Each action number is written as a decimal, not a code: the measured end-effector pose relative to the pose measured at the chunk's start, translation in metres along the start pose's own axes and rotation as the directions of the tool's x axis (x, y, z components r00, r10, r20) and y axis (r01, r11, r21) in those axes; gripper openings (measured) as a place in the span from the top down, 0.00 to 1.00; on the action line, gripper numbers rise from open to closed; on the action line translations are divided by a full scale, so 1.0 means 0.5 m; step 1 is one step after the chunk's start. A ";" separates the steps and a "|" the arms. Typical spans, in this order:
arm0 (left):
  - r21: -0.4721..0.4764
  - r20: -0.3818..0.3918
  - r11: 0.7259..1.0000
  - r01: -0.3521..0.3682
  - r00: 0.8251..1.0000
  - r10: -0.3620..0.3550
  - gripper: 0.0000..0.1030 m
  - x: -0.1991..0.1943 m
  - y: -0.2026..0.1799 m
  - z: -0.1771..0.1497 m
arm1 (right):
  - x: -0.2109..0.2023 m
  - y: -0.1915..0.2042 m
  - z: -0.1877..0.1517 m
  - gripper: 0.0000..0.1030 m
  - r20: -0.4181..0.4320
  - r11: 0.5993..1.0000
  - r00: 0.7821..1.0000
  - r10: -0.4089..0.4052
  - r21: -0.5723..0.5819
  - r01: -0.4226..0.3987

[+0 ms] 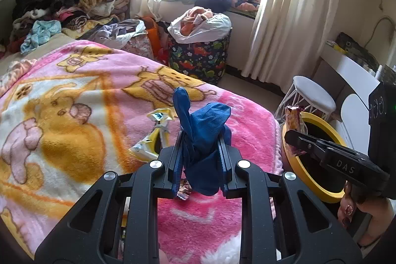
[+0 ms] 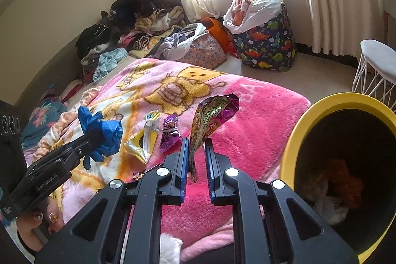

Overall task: Collect trash
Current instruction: 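Carry the blue glove and snack wrappers over the yellow bin with both tools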

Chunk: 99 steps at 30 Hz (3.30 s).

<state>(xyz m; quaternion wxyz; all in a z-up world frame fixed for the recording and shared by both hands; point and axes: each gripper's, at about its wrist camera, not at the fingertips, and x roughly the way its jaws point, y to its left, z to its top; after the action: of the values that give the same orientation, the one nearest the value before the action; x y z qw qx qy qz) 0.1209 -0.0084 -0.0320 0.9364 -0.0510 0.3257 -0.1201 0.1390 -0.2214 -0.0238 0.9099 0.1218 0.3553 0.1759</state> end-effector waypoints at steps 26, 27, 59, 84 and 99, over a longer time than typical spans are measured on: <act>0.099 -0.007 0.994 0.056 0.998 -0.055 0.83 0.006 -0.101 -0.011 | -0.073 -0.081 -0.007 0.87 0.066 0.995 0.994 -0.085 0.050 0.082; 0.103 -0.008 0.993 0.058 0.998 -0.057 0.83 0.006 -0.104 -0.011 | -0.074 -0.084 -0.007 0.87 0.066 0.995 0.994 -0.088 0.050 0.085; 0.208 -0.067 0.964 0.165 0.986 -0.154 0.83 0.033 -0.234 -0.039 | -0.125 -0.193 -0.016 0.87 0.105 0.973 0.974 -0.199 0.142 0.183; 0.300 -0.128 0.921 0.250 0.967 -0.221 0.83 0.084 -0.341 -0.066 | -0.143 -0.294 -0.040 0.87 0.082 0.939 0.955 -0.286 0.223 0.262; 0.302 -0.165 0.913 0.275 0.958 -0.235 0.83 0.139 -0.372 -0.065 | -0.137 -0.339 -0.055 0.87 0.044 0.922 0.949 -0.311 0.258 0.290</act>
<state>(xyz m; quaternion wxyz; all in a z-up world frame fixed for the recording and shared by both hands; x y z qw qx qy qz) 0.1180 -0.2065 -0.0667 0.8862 0.0681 0.3500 -0.2959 0.1129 -0.4007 -0.0608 0.9178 0.1861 0.3502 -0.0170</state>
